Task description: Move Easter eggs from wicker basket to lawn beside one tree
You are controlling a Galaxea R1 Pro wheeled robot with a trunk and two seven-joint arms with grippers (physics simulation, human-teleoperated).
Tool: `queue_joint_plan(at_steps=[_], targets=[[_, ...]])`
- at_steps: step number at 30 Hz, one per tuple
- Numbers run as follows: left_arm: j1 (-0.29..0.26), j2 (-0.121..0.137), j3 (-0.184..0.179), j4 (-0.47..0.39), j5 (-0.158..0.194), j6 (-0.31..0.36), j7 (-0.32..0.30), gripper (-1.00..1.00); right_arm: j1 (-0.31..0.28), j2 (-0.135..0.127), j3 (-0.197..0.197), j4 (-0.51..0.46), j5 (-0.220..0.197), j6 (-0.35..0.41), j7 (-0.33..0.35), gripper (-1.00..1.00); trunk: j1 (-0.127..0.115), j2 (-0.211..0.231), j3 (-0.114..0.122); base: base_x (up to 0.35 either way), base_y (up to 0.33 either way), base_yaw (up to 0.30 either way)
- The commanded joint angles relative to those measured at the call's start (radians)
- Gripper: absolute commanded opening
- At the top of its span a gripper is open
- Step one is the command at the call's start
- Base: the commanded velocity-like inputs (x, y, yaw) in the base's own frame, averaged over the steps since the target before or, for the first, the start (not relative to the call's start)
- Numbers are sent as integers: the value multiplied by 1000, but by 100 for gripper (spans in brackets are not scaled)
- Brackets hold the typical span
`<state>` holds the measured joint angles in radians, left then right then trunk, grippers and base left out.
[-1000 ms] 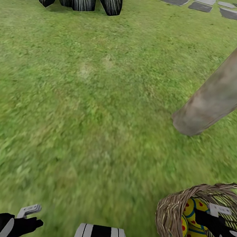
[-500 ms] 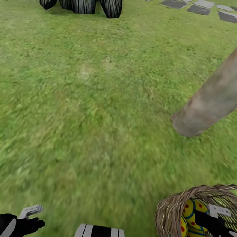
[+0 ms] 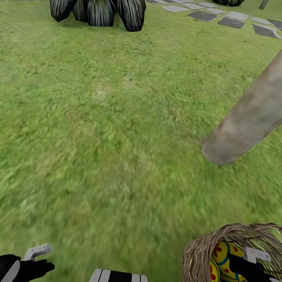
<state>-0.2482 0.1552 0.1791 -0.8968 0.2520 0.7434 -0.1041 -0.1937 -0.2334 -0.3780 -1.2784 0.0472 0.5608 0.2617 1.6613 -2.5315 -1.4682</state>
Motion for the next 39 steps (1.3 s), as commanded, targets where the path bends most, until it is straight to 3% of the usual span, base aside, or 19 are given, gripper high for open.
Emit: queue_joint_plan(at_steps=[1, 4, 19, 39], targets=[[0, -1, 3, -1, -2, 5, -7, 100, 0, 0, -1, 37, 13, 4, 7, -100, 0, 0, -1, -15, -8, 0], [0, -2, 3, -1, -2, 5, -8, 100, 0, 1, 0, 37, 15, 4, 7, -100, 0, 0, -1, -2, -1, 0], [0, -23, 2, 6, -5, 4, -3, 100, 0, 5, 6, 53, 20, 4, 4, -100, -7, 3, 57, 0, 0, 0], [0, -23, 1, 5, -4, 4, -6, 100, 0, 6, 7, 62, 20, 4, 4, -100, -16, 8, 135, 0, 0, 0]])
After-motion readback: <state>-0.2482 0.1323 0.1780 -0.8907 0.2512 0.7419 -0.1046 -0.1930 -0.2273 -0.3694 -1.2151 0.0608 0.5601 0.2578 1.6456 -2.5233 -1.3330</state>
